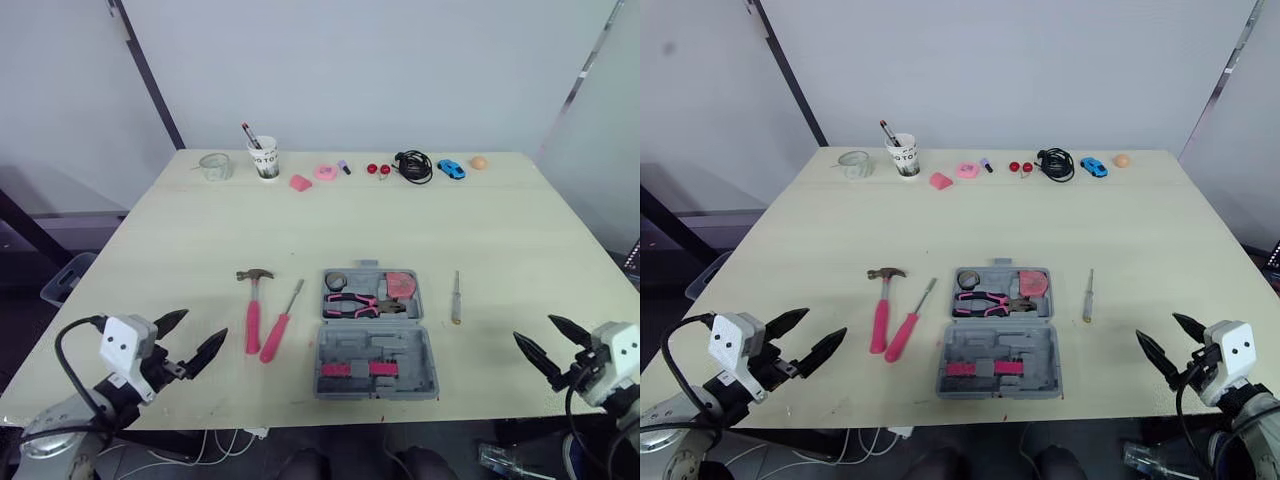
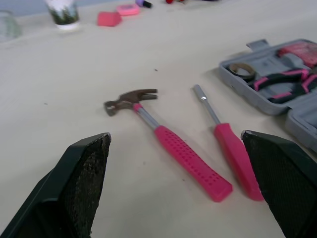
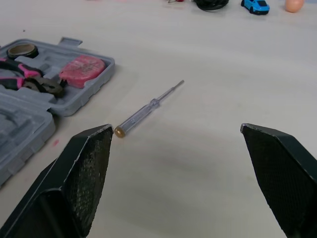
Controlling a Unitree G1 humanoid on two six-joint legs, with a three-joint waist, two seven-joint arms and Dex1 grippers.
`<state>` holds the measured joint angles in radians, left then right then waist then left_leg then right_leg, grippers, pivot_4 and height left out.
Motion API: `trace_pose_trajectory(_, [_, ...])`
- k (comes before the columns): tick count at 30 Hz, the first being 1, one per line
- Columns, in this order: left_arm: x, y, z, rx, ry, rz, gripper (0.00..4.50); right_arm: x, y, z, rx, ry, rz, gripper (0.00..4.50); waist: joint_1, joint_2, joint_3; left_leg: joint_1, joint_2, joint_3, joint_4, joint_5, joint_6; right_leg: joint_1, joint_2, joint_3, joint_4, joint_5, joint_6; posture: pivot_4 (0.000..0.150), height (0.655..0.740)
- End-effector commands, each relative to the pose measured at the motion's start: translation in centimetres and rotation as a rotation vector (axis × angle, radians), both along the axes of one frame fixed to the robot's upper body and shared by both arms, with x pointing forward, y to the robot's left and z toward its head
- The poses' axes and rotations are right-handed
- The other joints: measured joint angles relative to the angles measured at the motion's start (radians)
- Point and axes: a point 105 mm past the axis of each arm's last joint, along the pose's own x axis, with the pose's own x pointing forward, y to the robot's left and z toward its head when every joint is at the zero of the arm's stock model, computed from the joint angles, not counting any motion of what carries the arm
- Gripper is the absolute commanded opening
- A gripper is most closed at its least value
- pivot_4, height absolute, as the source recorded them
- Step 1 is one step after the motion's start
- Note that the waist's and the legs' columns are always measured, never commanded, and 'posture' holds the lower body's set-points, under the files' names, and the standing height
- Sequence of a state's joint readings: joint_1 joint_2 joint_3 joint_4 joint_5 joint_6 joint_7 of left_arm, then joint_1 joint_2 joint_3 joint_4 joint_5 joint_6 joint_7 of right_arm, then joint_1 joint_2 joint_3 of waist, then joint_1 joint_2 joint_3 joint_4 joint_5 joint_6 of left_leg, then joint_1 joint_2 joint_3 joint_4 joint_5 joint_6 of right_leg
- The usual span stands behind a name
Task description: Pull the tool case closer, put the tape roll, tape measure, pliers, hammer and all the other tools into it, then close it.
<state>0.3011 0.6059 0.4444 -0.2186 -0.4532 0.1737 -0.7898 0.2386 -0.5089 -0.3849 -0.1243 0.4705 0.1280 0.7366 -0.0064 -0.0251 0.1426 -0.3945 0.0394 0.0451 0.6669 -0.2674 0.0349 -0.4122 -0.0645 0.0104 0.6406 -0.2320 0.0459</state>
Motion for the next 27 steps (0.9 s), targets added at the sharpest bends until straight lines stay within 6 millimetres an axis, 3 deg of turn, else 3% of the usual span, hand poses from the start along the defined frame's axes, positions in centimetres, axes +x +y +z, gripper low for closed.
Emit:
trace_pose_trajectory(1, [0.9, -1.7, 1.8, 0.058, -0.046, -0.121, 4.5, 1.7, 1.8, 2.2, 0.005, -0.056, 0.049, 4.37, -0.001, 0.002, 0.001, 0.0, 0.0, 0.0, 0.001, 0.0, 0.0, 0.0, 0.001, 0.0, 0.0, 0.0, 0.0, 0.15, 0.74])
trace_pose_trajectory(4, [1.4, -2.4, 2.4, 0.042, -0.062, -0.163, 4.5, 2.2, 2.5, 2.1, -0.01, -0.044, 0.067, 4.37, 0.0, 0.002, 0.0, 0.001, 0.0, 0.0, 0.001, 0.0, 0.0, 0.0, 0.001, 0.001, 0.0, 0.0, 0.0, 0.15, 0.74])
trace_pose_trajectory(10, [2.2, -6.5, 5.5, 0.04, -0.149, -0.382, 4.5, 5.1, 5.8, 1.4, -0.015, 0.016, 0.064, 4.37, -0.001, 0.001, 0.001, 0.0, -0.001, 0.0, 0.0, 0.0, 0.0, 0.0, 0.001, 0.0, 0.0, 0.0, 0.0, 0.15, 0.74])
trace_pose_trajectory(15, [1.9, -8.7, 6.8, 0.087, -0.146, -0.545, 4.5, 7.0, 7.5, 1.2, -0.027, 0.038, 0.031, 4.37, -0.004, 0.002, 0.001, 0.0, -0.001, 0.0, 0.0, 0.0, 0.0, 0.0, 0.002, 0.001, 0.001, 0.0, 0.0, 0.15, 0.74])
trace_pose_trajectory(27, [0.6, -12.1, 8.5, 0.085, -0.08, -0.843, 4.5, 11.4, 7.2, -2.4, -0.044, 0.261, -0.151, 4.37, -0.008, 0.002, 0.001, 0.0, -0.002, 0.001, 0.0, 0.0, 0.0, 0.0, 0.006, 0.003, 0.0, 0.0, 0.0, 0.15, 0.74])
